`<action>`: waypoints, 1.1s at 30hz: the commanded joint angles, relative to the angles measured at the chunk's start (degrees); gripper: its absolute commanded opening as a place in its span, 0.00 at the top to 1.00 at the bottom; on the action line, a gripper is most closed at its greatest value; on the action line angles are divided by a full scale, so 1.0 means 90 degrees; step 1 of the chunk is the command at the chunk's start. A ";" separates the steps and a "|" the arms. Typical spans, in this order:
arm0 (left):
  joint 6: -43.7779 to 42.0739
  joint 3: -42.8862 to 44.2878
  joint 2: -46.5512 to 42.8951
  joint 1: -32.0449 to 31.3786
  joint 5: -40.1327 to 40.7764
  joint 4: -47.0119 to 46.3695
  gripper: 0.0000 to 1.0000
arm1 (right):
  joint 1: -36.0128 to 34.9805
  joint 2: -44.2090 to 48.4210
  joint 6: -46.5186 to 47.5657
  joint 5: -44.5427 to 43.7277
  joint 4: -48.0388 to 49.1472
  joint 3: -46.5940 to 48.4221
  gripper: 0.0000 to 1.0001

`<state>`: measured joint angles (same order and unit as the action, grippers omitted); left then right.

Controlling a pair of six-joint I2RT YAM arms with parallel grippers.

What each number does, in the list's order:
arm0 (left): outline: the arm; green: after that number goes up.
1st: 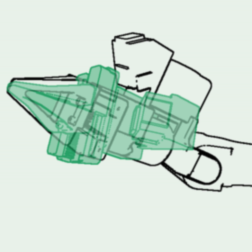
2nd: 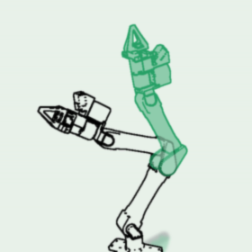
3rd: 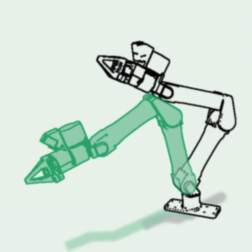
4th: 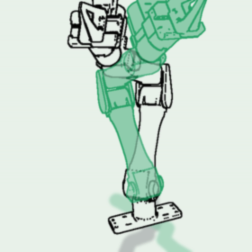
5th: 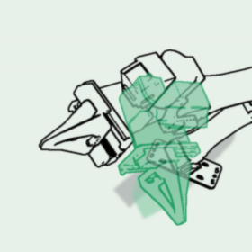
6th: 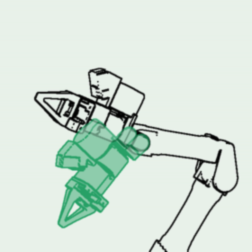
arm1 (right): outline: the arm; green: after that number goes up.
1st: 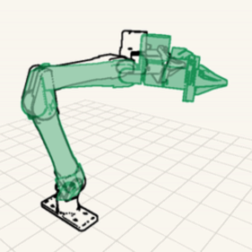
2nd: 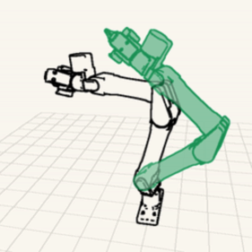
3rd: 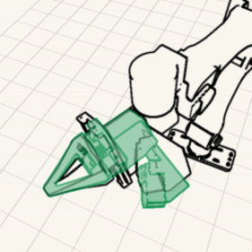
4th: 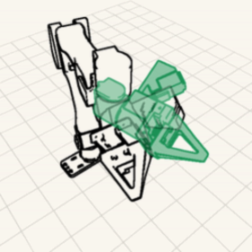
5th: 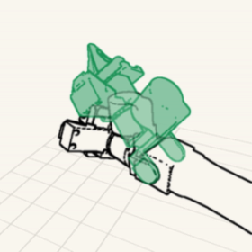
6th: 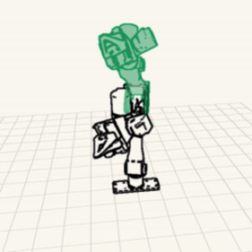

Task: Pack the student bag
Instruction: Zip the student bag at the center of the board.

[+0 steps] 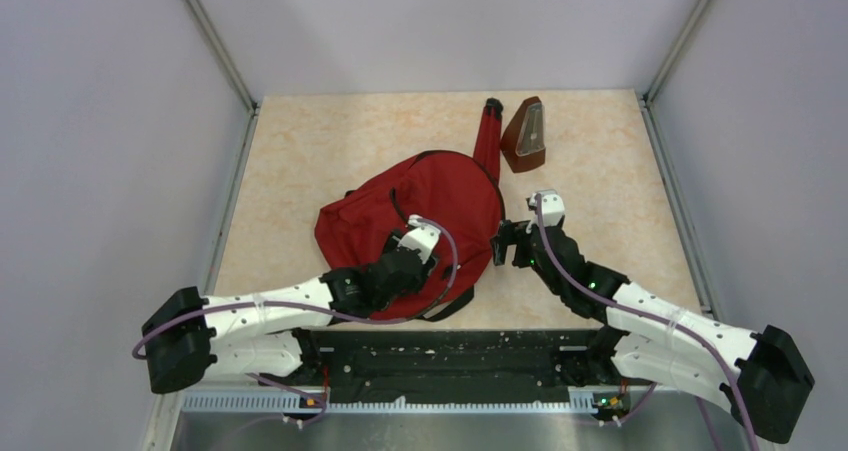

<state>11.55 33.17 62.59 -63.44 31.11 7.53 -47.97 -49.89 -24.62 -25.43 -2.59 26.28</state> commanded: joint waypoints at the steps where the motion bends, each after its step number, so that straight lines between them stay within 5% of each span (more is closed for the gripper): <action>1: -0.0245 0.0313 0.0293 -0.0044 0.0078 -0.0388 0.38 | -0.0061 0.0033 0.0055 -0.0086 0.0132 0.0040 0.13; 9: -0.0489 0.0442 0.0667 -0.0072 0.0233 -0.0606 0.45 | -0.0062 0.0001 0.0095 -0.0088 0.0118 0.0047 0.13; 21: -0.0464 0.0469 0.0452 -0.0080 0.0176 -0.0686 0.82 | -0.0061 0.0152 0.0227 -0.0027 -0.0094 0.0170 0.13; 33: -0.0337 0.0540 -0.0109 -0.0070 -0.0451 -0.0515 1.00 | -0.0072 0.1008 0.1321 0.1813 0.1425 -0.0230 0.13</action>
<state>7.57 35.38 64.12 -63.96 29.95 5.19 -47.97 -39.83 -17.50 -16.73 3.77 23.73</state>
